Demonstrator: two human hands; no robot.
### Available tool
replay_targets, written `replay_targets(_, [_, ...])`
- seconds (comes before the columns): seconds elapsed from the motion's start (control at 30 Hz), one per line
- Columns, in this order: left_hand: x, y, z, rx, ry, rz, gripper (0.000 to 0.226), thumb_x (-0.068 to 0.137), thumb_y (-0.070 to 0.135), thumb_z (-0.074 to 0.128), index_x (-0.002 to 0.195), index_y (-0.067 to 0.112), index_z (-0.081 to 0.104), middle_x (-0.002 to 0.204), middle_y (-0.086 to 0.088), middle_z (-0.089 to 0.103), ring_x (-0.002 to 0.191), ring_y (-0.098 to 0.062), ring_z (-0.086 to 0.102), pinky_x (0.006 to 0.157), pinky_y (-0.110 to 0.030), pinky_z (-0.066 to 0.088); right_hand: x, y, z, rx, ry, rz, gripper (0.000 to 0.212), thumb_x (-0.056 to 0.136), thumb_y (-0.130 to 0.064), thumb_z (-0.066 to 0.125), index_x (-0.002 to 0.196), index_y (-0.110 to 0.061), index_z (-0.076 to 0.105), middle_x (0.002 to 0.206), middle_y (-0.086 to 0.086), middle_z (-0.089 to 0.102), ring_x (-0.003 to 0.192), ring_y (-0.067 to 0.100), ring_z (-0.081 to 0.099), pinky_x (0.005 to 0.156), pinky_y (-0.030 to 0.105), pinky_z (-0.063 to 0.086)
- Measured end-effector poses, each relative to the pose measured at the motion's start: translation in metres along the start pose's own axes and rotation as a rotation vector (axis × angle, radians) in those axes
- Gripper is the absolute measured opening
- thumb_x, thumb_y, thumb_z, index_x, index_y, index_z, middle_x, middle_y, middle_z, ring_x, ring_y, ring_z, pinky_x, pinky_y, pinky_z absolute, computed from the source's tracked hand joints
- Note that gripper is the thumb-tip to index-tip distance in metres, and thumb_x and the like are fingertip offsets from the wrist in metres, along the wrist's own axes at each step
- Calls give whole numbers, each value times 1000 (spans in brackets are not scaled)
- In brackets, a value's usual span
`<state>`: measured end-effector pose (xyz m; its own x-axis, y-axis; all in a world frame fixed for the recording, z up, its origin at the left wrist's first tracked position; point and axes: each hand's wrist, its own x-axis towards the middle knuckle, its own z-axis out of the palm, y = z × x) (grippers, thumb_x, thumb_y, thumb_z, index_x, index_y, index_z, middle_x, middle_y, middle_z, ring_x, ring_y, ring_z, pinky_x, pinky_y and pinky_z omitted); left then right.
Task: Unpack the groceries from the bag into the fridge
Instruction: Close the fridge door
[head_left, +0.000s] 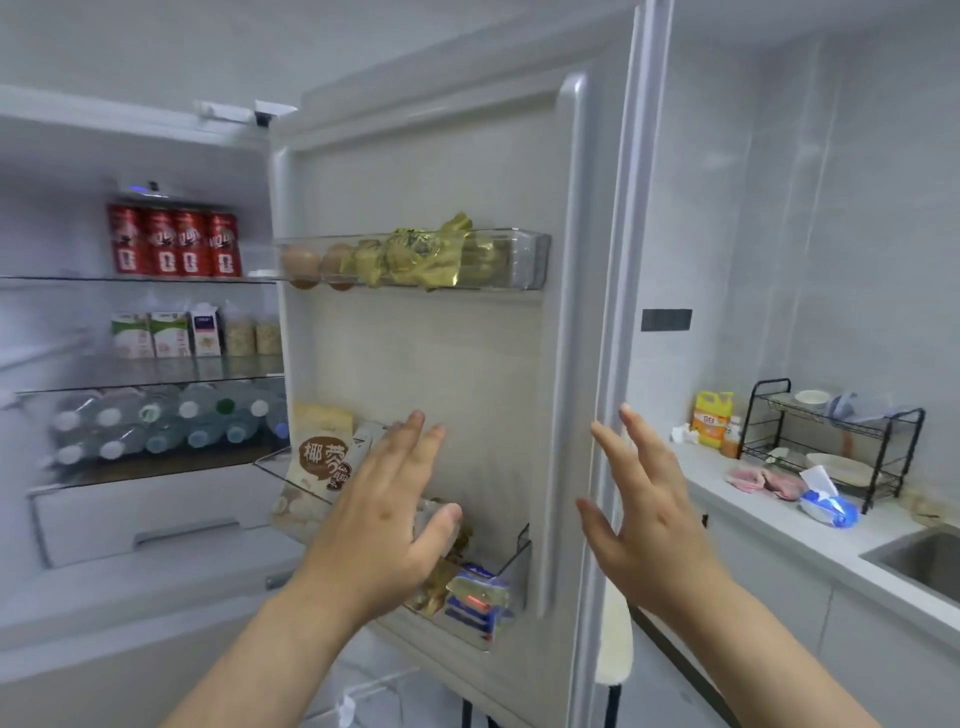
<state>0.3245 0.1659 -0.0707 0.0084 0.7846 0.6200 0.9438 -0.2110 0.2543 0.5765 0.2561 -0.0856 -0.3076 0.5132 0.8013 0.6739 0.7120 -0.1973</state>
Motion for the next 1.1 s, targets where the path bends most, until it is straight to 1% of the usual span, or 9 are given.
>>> replay_targets(0.07, [-6, 9, -3, 20, 22, -32, 75, 88, 58, 31, 152, 41, -5, 153, 25, -19, 142, 6, -16, 111, -17, -9, 10, 5, -1, 91, -8, 47, 82, 86, -21, 73, 151, -29, 24, 161, 1, 17, 148, 13, 15, 115, 32, 19])
replay_targets(0.13, [-12, 16, -4, 48, 24, -63, 74, 89, 57, 30, 152, 40, -5, 152, 26, -18, 142, 6, -16, 113, -18, -7, 21, 7, -2, 200, -13, 100, 87, 87, -23, 71, 154, -23, 16, 161, 0, 16, 149, 10, 10, 120, 36, 21])
replay_targets(0.23, [-24, 25, -4, 71, -7, -147, 72, 96, 52, 36, 153, 38, -5, 155, 23, -18, 146, 1, -13, 118, -25, -3, 35, 7, -6, 253, -48, 165, 88, 89, -26, 69, 155, -13, 13, 159, 6, 23, 148, 20, 22, 120, 43, 26])
replay_targets(0.33, [-37, 33, -9, 86, -36, -229, 72, 99, 50, 38, 153, 39, -6, 160, 19, -12, 147, -2, -11, 118, -27, -1, 45, 8, -10, 339, -69, 274, 87, 88, -27, 69, 155, -18, 14, 156, 6, 29, 142, 24, 33, 116, 47, 32])
replay_targets(0.43, [-46, 46, -21, 110, -33, -245, 71, 99, 51, 38, 154, 39, -5, 157, 25, -11, 144, 2, -12, 116, -27, 0, 57, 8, -16, 460, -128, 397, 90, 88, -31, 70, 155, -20, 12, 156, 7, 32, 141, 27, 35, 113, 47, 34])
replay_targets(0.77, [-64, 81, -58, 184, -14, -291, 70, 99, 48, 40, 154, 38, -4, 161, 19, -9, 141, 5, -13, 113, -23, -3, 45, -18, -32, 483, -141, 334, 90, 80, -38, 77, 151, -18, 26, 140, 8, 50, 125, 30, 50, 102, 42, 44])
replay_targets(0.87, [-67, 92, -70, 185, 0, -313, 70, 99, 47, 42, 154, 37, 0, 162, 18, -6, 146, 0, -9, 113, -24, -1, 40, -33, -37, 582, -177, 304, 85, 81, -39, 77, 149, -24, 28, 131, 2, 54, 110, 24, 57, 92, 42, 50])
replay_targets(0.97, [-70, 100, -82, 190, 4, -311, 71, 99, 45, 44, 155, 37, 1, 162, 18, -5, 144, 3, -10, 114, -23, -1, 36, -48, -39, 704, -233, 271, 70, 88, -30, 71, 147, -27, 34, 123, -3, 58, 94, 12, 61, 79, 33, 51])
replay_targets(1.1, [-69, 111, -102, 185, 54, -306, 72, 98, 45, 44, 154, 39, 0, 161, 20, -7, 145, 1, -10, 116, -28, 2, 28, -69, -34, 794, -344, 194, 65, 91, -26, 67, 147, -31, 35, 126, -8, 58, 99, 6, 62, 79, 26, 54])
